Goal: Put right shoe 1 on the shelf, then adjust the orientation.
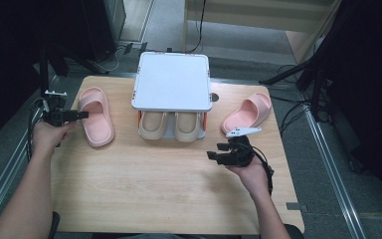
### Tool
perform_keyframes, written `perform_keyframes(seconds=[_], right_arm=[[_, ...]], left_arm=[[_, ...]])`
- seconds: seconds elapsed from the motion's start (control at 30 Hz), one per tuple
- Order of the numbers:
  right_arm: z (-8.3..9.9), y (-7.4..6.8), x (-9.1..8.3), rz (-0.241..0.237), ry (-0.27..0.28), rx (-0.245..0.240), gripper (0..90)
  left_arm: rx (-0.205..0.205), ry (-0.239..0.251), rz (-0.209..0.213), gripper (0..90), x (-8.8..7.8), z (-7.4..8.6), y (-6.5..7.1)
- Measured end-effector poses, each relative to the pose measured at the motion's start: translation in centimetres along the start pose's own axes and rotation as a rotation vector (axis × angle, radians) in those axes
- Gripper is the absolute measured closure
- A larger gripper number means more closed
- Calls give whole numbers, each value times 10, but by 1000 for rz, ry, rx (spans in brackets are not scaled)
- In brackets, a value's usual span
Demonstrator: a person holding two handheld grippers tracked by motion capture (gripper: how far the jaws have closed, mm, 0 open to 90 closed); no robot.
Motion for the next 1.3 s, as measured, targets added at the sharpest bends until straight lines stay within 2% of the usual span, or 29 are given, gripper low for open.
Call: perform_keyframes(seconds=[0.13, 0.3, 0.37, 0.47, 0.57, 0.67, 0.8, 1.1, 1.2, 1.3], right_arm=[[4, 2, -4, 9, 2, 12, 431], [7, 3, -6, 16, 4, 17, 430], [8, 2, -6, 15, 3, 19, 430], [10, 3, -6, 21, -1, 21, 430], [11, 4, -7, 24, 0, 23, 429], [11, 4, -7, 28, 1, 25, 429], [11, 3, -5, 27, -4, 24, 429], [11, 3, -5, 25, -6, 23, 428], [11, 3, -4, 23, -6, 16, 428], [10, 2, -4, 23, -6, 16, 428]], left_arm=[[-16, -13, 4, 448, 6, -1, -2], [-14, -27, -14, 451, 13, -1, -3], [0, -28, -27, 490, 13, -2, -5], [-9, -20, -32, 531, 15, -3, -6], [3, -14, -31, 553, 16, -3, -6], [-1, -12, -26, 573, 16, -3, -6], [-27, -7, -20, 637, 15, -2, -8], [4, -18, -57, 711, 14, -3, -7], [-5, -26, -81, 778, 12, -4, -8], [-28, -22, -59, 819, 12, -3, -9]])
Point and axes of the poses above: each handheld gripper's, and its own axes: x roughly forward along the jaws, z roughly out of its underside, y roughly to its right, the point moved 5 cm from there along x, roughly forward along the jaws, and after that the axes turned 15 degrees about x, right-handed, at the moved point
